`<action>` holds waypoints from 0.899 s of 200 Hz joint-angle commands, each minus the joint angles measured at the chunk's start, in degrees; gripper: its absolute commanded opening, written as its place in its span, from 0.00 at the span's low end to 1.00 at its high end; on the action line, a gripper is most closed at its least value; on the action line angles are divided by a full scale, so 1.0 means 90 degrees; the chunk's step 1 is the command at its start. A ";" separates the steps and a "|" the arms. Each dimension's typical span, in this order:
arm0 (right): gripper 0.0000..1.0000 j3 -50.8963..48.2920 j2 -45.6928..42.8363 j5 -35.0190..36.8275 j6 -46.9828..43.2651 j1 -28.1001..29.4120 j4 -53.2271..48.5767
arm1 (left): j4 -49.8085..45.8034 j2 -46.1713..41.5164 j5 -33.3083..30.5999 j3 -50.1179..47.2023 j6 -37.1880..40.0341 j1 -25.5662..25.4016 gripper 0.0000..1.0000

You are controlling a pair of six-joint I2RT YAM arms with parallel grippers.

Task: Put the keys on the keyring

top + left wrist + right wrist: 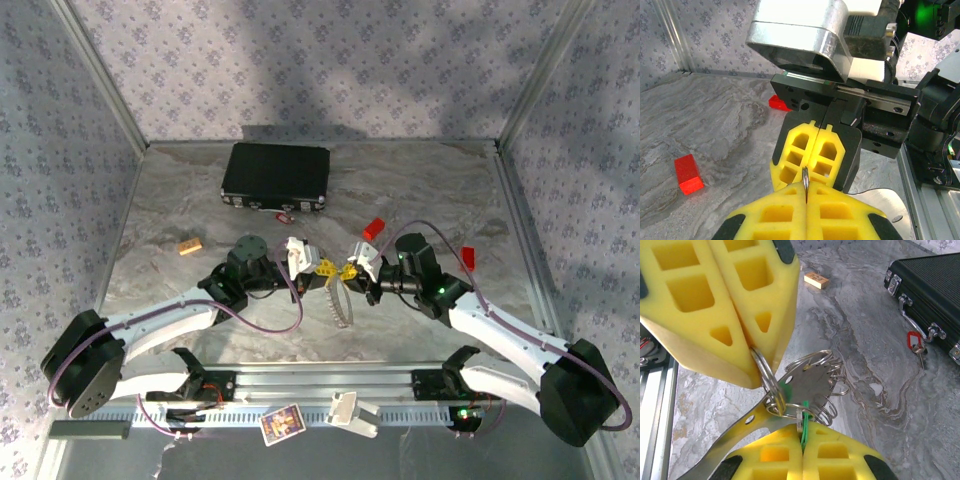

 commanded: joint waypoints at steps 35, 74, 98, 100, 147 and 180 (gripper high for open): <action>0.00 0.0591 -0.0327 0.0036 -0.0548 0.0005 -0.1029 | 0.0048 -0.0181 0.0000 0.0095 0.0207 -0.0045 0.00; 0.00 0.0812 -0.0428 0.0096 -0.0753 -0.0030 -0.1501 | -0.0021 -0.0180 -0.0050 0.0122 0.0258 -0.0046 0.00; 0.00 0.0881 -0.0534 0.0206 -0.0830 -0.0041 -0.1668 | -0.0114 -0.0209 -0.0162 0.0116 0.0332 -0.0045 0.00; 0.00 0.0885 -0.0539 0.0217 -0.0838 -0.0043 -0.1686 | -0.0126 -0.0213 -0.0186 0.0116 0.0343 -0.0046 0.00; 0.00 0.1030 -0.0810 0.0594 -0.1043 -0.0073 -0.2063 | -0.0369 -0.0200 -0.0437 0.0116 0.0493 -0.0045 0.00; 0.00 0.1205 -0.0802 0.0595 -0.1040 -0.0021 -0.2159 | -0.0349 -0.0106 -0.0470 0.0130 0.0397 -0.0045 0.03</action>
